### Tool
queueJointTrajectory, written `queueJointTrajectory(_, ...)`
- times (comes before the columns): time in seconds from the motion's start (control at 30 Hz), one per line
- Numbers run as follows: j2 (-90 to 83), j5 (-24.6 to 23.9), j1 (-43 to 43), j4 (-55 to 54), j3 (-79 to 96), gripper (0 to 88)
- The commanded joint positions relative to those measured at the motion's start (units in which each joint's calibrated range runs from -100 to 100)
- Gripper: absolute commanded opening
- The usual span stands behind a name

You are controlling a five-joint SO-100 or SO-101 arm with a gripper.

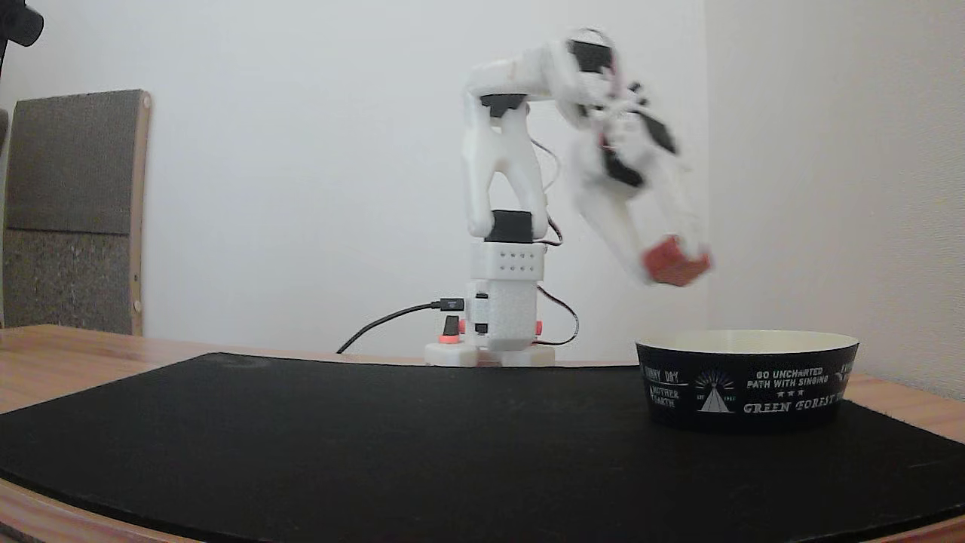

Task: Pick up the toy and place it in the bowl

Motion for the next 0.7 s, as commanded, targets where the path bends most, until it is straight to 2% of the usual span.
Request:
queueJointTrajectory(0.0, 0.4, -0.2, -1.6, -18.3, 9.2, 2.6)
queueJointTrajectory(0.13, 1.7, -0.2, -1.6, -22.3, 12.4, 5.7)
queueJointTrajectory(0.23, 2.2, -2.9, -1.5, -22.8, 12.9, 19.6)
queueJointTrajectory(0.27, 2.2, -3.9, -1.5, -22.8, 12.9, 28.0)
queueJointTrajectory(0.33, 1.5, -3.8, -1.3, -22.5, 12.9, 30.6)
queueJointTrajectory(0.53, -5.6, -3.9, 2.7, -21.3, 13.8, 21.0)
queueJointTrajectory(0.57, -10.7, -4.0, 5.2, -18.5, 15.2, 11.2)
queueJointTrajectory(0.6, -13.2, -4.1, 6.5, -17.3, 16.0, 5.5)
queueJointTrajectory(0.63, -16.2, -4.1, 8.2, -15.8, 17.2, 0.9)
queueJointTrajectory(0.67, -19.6, -4.6, 10.4, -14.0, 18.7, 1.8)
